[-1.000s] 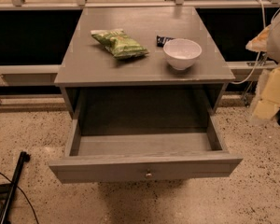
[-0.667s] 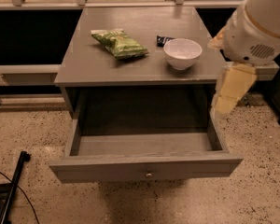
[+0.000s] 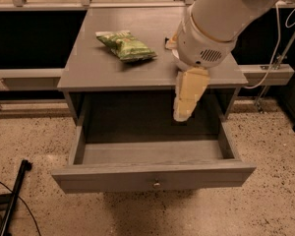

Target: Place green jalapeno chip bag into top drawer

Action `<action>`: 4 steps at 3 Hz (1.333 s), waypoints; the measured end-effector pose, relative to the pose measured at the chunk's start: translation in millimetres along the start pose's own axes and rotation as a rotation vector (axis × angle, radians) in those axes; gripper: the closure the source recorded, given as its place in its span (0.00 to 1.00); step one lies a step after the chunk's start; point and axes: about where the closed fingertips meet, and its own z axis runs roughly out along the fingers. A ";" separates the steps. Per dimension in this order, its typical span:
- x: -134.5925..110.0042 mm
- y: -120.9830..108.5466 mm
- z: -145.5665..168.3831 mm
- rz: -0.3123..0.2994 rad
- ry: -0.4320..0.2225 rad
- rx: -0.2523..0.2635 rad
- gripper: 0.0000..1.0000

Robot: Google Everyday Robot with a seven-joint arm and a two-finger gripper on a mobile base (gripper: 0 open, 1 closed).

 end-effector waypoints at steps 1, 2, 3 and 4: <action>-1.6 -20.0 4.6 0.001 -0.023 0.057 0.00; -2.7 -60.7 20.2 0.000 -0.016 0.207 0.00; -16.8 -100.0 33.0 -0.033 0.012 0.373 0.00; -22.6 -127.1 23.3 -0.061 0.014 0.493 0.00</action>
Offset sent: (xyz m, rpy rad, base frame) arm 0.1468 0.0212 0.0188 0.0953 -0.5081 -0.1368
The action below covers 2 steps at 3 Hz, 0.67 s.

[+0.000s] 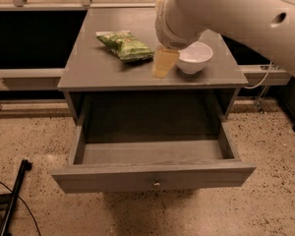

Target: Place green jalapeno chip bag into top drawer

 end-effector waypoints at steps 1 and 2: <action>-1.2 -1.1 1.8 -0.002 -0.010 0.005 0.00; -11.7 -10.4 22.6 -0.020 -0.112 0.054 0.00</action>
Offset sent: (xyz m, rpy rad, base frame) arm 0.0527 0.0400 -0.0148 0.1845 -0.1521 0.2022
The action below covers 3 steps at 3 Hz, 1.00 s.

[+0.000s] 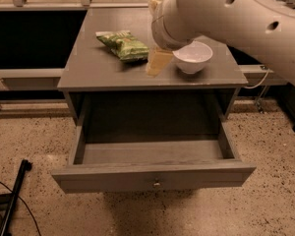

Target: Place green jalapeno chip bag into top drawer

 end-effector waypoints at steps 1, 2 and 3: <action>-8.6 -4.4 45.4 -0.072 -0.085 0.033 0.18; -4.2 1.7 94.2 -0.092 -0.113 0.010 0.40; -4.5 4.1 128.6 -0.100 -0.126 -0.002 0.41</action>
Offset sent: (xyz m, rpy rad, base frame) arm 0.1058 0.0559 -0.1005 0.0117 -0.0227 0.1757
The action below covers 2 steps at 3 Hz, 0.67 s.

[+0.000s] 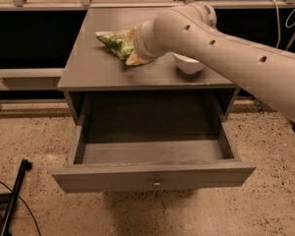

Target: Place green jalapeno chip bag into top drawer

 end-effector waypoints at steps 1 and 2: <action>-2.6 0.5 24.8 -0.005 -0.016 -0.006 0.41; -2.3 1.5 47.3 0.010 -0.028 -0.007 0.42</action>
Offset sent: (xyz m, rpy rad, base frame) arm 0.0413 0.0303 -0.0347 0.0318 0.0149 0.0158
